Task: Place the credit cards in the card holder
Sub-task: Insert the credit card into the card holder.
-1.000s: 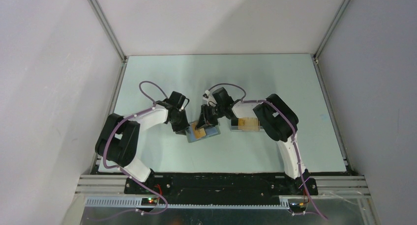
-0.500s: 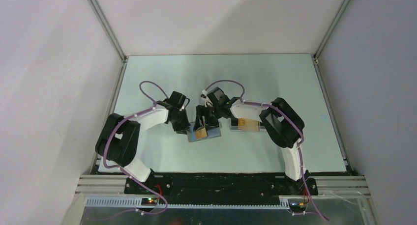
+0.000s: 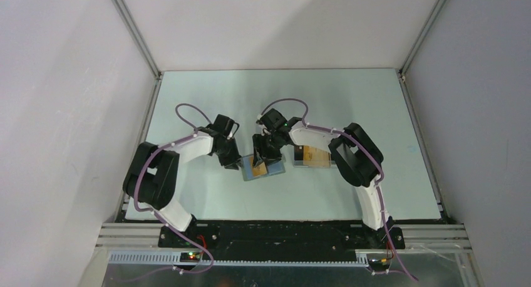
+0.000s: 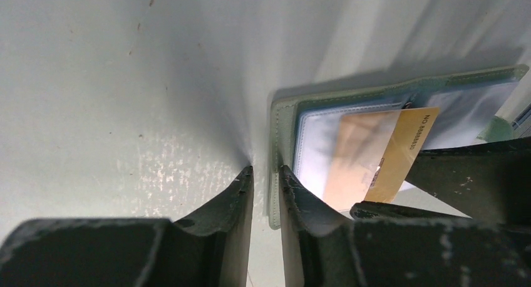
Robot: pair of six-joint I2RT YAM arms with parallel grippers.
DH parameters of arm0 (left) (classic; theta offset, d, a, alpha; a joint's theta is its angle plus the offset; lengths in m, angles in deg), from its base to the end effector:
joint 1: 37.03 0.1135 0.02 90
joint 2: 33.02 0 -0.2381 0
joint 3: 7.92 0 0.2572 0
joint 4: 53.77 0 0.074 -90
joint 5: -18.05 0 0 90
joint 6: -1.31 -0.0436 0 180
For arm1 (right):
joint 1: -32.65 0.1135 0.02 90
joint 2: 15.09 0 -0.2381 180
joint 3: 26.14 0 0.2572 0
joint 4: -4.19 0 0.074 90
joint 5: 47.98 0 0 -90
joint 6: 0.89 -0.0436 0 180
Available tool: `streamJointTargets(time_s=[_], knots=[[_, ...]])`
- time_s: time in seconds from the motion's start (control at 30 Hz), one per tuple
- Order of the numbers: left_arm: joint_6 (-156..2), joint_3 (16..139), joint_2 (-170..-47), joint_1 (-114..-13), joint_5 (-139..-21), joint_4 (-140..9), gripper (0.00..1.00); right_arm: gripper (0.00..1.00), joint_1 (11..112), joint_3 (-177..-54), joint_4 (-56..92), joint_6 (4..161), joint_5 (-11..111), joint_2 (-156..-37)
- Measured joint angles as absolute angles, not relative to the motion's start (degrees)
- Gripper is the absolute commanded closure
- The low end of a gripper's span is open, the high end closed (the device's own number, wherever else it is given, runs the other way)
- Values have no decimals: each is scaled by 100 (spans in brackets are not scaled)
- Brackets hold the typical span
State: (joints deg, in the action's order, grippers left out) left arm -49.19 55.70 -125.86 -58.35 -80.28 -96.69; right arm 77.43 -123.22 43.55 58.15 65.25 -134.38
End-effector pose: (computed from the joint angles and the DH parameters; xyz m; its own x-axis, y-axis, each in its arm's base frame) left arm 0.2699 -0.1121 0.1143 -0.9393 -0.3090 -0.1489 -0.2545 0.9189 -0.3015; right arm 0.2923 0.3143 0.1236 -0.9368 -0.2637 -0.2298 -0.3482 0.7646 0.5424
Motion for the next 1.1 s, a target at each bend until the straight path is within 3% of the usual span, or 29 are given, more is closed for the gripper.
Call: streamJointTargets(time_s=[0.4,0.6,0.9,1.1], knots=[[-4912,5776,-12800,-5811,-8199,-9617,75,48,7795,-12846,4755,5877,7034,-13851],[-4912,5745,-12782,-5760,-8221,-9582,73,44,7889,-13058,4833,5870,7196,-13997],[-4914,5096,-12087,-5452,-8321,-9468,47,31,8064,-13226,5002,6008,7172,-14002],[-4923,4879,-11731,-5033,-8638,-9414,41,29,8206,-13366,5447,6277,6813,-13958]])
